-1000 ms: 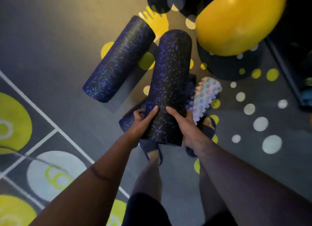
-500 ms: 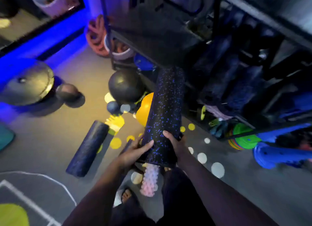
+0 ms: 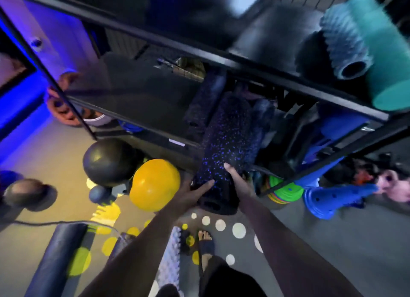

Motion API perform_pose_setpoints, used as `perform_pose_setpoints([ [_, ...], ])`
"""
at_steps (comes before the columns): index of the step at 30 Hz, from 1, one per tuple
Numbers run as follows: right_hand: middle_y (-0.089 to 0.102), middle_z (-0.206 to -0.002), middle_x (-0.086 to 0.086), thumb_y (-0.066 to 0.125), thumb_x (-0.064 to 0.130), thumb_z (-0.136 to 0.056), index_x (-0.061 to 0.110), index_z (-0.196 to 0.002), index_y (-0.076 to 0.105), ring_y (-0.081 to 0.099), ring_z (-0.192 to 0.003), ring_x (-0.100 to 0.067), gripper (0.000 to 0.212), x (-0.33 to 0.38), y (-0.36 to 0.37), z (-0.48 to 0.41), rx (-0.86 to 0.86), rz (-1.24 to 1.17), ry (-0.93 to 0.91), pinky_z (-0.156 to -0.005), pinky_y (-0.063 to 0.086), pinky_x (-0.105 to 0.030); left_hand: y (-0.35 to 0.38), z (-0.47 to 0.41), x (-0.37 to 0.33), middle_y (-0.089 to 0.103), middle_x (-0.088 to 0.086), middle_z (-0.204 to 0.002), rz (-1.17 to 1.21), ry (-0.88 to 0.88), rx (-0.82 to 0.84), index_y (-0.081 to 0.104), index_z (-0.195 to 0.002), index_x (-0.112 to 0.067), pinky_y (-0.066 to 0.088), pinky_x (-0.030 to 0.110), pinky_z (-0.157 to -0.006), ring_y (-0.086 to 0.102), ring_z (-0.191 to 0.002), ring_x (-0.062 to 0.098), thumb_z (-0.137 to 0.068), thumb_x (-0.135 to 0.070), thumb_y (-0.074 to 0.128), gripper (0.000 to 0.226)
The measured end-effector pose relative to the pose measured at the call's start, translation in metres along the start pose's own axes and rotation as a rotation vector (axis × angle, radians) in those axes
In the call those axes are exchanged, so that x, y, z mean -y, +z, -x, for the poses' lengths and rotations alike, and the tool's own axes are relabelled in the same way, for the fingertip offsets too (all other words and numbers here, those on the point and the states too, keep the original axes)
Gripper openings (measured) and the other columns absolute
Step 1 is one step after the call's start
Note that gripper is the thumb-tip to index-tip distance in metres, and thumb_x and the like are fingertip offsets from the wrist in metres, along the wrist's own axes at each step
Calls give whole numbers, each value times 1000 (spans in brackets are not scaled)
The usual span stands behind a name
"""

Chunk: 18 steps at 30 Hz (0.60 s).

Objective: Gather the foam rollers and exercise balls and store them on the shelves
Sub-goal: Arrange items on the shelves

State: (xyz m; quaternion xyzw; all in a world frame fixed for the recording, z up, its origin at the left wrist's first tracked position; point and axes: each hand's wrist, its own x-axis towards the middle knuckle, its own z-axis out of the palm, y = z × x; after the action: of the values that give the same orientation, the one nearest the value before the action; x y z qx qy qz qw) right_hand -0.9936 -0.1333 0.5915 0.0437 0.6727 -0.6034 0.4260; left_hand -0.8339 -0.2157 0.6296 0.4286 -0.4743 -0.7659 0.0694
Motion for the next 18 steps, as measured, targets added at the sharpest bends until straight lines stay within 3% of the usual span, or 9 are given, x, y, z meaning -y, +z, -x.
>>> perform_pose_setpoints([
  [4,72,-124,-3,96,49,-58,23,-127,66,71,-111,-28,80,43,-29,-61,-23,-95,3,-96,56,-48,57,-56,-29,78,0,-103,-12,72,-97,77,-93,-35,59,42,-87,74,-93,18,-88,-28,77,9],
  [5,72,-123,-3,97,52,-53,22,-127,63,72,-108,-28,86,55,-29,-73,-48,-108,17,-94,57,-46,66,-72,-35,78,-3,-102,-49,92,-160,76,-96,-34,59,42,-88,74,-93,16,-86,-36,78,11],
  [7,68,-119,0,95,56,-51,24,-128,53,70,-101,-24,94,72,-26,-85,-180,-68,5,-92,55,-40,68,-87,-45,77,-6,-103,-146,109,-266,72,-107,-28,58,38,-87,73,-94,13,-79,-50,73,36],
  [10,62,-129,0,91,60,-53,21,-142,41,59,-109,-15,109,104,-34,-132,-210,14,-72,-97,44,-29,98,-122,-67,71,1,-107,-265,127,-402,68,-113,-23,56,36,-88,68,-97,19,-73,-45,57,47],
  [12,60,-136,-1,82,62,-66,20,-143,40,54,-111,-10,97,111,-37,-155,-198,132,-74,-98,41,-27,113,-136,-76,68,4,-103,-313,100,-378,68,-114,-16,50,27,-78,64,-96,23,-75,-27,53,43],
  [14,66,-124,-1,77,61,-69,24,-133,45,60,-107,-20,80,112,-41,-157,-208,212,-15,-98,47,-36,123,-150,-84,72,7,-98,-113,30,-315,69,-112,-13,56,27,-69,68,-92,28,-85,-5,54,32],
  [16,67,-119,-1,78,44,-79,21,-132,48,63,-106,-25,65,97,-48,-160,-193,240,-55,-96,49,-38,122,-165,-81,74,12,-109,96,2,-268,68,-121,-11,60,42,-85,70,-100,32,-91,4,52,37],
  [18,70,-118,2,78,44,-78,27,-130,51,68,-104,-24,60,83,-54,-157,-152,231,-69,-94,55,-43,117,-168,-78,71,15,-108,130,-35,-252,64,-126,-8,57,48,-84,68,-95,32,-94,3,51,36],
])
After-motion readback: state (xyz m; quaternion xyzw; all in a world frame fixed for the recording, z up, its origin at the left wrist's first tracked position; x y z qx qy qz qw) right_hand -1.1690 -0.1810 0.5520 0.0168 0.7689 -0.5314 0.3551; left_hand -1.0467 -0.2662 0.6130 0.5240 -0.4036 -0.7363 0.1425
